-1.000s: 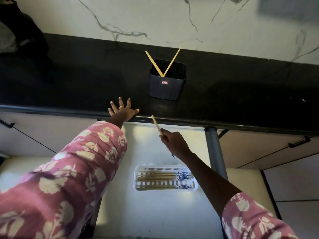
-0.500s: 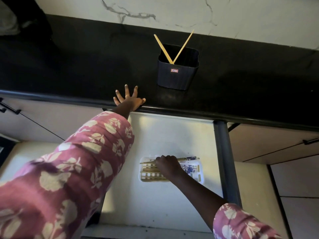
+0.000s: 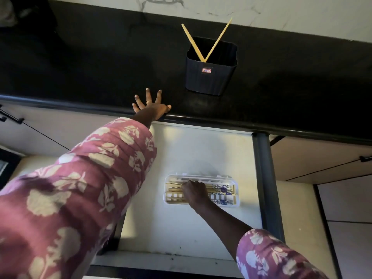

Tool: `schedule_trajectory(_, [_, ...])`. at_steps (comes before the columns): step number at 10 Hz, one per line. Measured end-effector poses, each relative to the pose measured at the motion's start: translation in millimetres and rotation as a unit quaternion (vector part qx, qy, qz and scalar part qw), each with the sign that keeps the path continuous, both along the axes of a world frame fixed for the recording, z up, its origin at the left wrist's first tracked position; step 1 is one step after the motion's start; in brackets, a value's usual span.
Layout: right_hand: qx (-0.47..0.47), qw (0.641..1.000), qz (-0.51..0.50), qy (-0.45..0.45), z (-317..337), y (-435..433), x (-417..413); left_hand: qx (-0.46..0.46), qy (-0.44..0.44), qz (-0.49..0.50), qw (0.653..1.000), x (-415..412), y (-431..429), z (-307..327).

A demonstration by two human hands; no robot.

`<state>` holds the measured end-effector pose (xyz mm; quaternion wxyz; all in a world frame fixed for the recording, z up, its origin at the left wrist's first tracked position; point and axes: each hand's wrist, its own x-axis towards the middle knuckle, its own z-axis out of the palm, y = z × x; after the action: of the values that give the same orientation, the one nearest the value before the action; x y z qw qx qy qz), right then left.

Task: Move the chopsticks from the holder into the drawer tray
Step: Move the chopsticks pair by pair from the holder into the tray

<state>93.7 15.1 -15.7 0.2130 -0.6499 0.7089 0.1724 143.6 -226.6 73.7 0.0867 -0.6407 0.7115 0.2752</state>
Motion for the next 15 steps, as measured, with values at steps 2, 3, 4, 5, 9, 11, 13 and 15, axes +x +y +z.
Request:
schedule_trajectory(2, [0.008,1.0,0.019,0.022,-6,2,-1,-0.003,-0.006,0.002,1.0,0,0,0])
schedule_trajectory(3, [0.019,0.998,0.034,0.058,-13,6,-4,0.002,-0.003,0.002,1.0,0,-1,0])
schedule_trajectory(4, [-0.002,0.998,0.064,0.026,-28,11,-9,0.003,-0.001,0.001,1.0,-1,0,0])
schedule_trajectory(5, [-0.011,0.996,0.082,0.025,-32,9,-15,0.001,0.0,0.003,1.0,-1,0,0])
schedule_trajectory(9, [-0.056,0.986,0.116,-0.108,-57,12,-31,0.0,0.001,0.002,1.0,-1,-1,-2])
schedule_trajectory(11, [-0.099,0.983,0.137,-0.067,-51,16,-42,-0.002,0.001,0.003,1.0,-1,-1,-2])
schedule_trajectory(13, [-0.214,0.966,0.117,-0.086,-20,13,-56,-0.006,-0.001,0.006,1.0,-1,1,-1])
schedule_trajectory(15, [-0.497,0.86,0.072,-0.09,50,-54,-101,0.006,-0.001,0.005,1.0,0,2,3])
